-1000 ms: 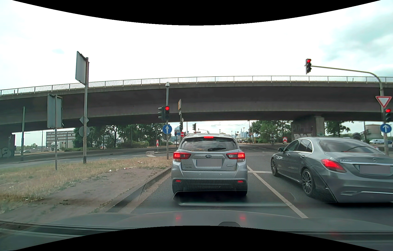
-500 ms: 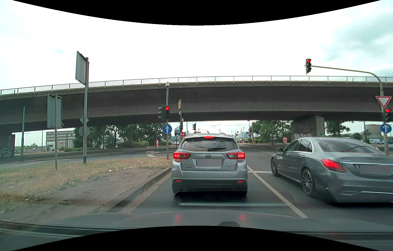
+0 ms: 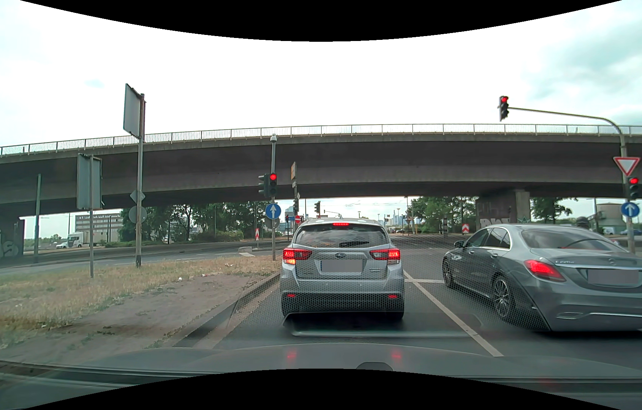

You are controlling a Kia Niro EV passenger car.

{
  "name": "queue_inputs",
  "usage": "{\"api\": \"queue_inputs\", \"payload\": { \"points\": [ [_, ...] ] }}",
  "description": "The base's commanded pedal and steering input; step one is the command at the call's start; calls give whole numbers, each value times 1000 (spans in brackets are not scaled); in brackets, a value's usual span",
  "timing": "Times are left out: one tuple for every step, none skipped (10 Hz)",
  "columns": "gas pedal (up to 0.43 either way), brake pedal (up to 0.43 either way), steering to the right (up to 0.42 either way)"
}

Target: Follow the waypoints while adhering to traffic rules and regulations

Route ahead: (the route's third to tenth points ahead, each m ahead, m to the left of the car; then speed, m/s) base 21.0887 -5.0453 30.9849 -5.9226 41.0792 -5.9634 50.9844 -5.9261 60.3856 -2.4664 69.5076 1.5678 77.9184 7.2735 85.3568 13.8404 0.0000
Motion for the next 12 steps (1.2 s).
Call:
{"api": "queue_inputs", "payload": {
  "points": [
    [0, 256, -1],
    [0, 256, -1],
    [0, 256, -1],
    [0, 256, -1],
    [0, 256, -1],
    [0, 256, -1],
    [0, 256, -1],
    [0, 256, -1],
    [0, 256, -1],
    [0, 256, -1],
    [0, 256, -1],
    [0, 256, -1]
  ]
}}
